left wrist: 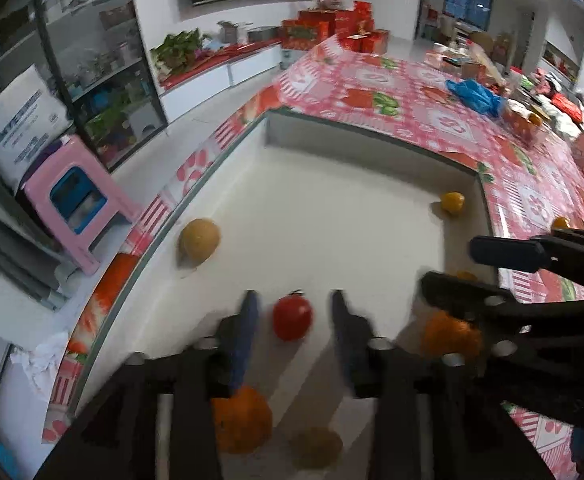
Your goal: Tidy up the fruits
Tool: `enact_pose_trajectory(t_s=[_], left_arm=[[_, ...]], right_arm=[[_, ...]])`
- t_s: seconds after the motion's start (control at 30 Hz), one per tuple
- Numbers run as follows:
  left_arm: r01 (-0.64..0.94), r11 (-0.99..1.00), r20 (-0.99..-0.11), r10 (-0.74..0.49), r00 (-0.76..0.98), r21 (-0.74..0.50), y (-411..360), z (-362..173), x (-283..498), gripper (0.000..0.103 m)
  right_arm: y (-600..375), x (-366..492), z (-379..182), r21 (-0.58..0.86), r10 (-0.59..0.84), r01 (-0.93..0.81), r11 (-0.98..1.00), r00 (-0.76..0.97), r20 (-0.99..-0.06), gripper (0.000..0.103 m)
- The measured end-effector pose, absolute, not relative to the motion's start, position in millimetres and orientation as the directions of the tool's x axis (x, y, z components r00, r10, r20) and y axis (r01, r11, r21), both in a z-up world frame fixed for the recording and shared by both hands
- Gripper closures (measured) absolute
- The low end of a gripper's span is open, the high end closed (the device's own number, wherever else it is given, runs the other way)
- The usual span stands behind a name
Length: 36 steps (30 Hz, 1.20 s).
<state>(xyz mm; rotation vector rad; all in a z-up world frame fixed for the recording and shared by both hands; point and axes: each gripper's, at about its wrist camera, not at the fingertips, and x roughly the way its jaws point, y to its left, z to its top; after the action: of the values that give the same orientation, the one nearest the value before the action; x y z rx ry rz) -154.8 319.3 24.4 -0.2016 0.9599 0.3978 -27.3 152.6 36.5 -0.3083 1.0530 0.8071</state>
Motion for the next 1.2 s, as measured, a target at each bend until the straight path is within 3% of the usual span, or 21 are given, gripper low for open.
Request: enact_pose_trajectory(t_s=[0.07,0.2,0.33,0.43,0.8,1.13,1.2], left_arm=[[-0.445,0.896,-0.820,0.258,0.511,0.005,324.3,25.6,-159.9,0.029],[-0.440,0.898,-0.817,0.256,0.516,0.003,323.4,28.2,-163.4,0.028],[-0.428,0.904,-0.818,0.255,0.516,0.012,318.0,30.0,-163.5,0.028],[-0.429,0.903,-0.815,0.254,0.520,0.008,315.0,31.8,-164.7,0.000],[-0.399,0.916,-0.831,0.255,0.495,0.043,303.5,35.2,-164.0,0.000],[-0.373,0.927,-0.865,0.214,0.454,0.034,294.7,29.7,-162.9,0.000],[-0.378,0.925,-0.867,0.227,0.443,0.049,294.5,29.3,-163.3,0.000]], right_arm=[[149.9,-26.8,39.6,0.148,0.447,-0.714,0.684,0.250,-0.859,0.043],[149.5,-31.5,47.5,0.129,0.445,-0.720,0.682,0.269,-0.854,0.025],[148.7,-35.8,51.4,0.123,0.447,-0.726,0.676,0.271,-0.853,0.023],[147.0,-37.6,53.1,0.123,0.445,-0.726,0.677,0.269,-0.854,0.022],[141.5,-39.5,59.0,0.120,0.433,-0.718,0.686,0.270,-0.860,0.013],[142.4,-44.5,59.5,0.027,0.372,-0.734,0.678,0.312,-0.874,0.008],[141.9,-45.0,59.0,0.015,0.364,-0.735,0.678,0.318,-0.875,0.000]])
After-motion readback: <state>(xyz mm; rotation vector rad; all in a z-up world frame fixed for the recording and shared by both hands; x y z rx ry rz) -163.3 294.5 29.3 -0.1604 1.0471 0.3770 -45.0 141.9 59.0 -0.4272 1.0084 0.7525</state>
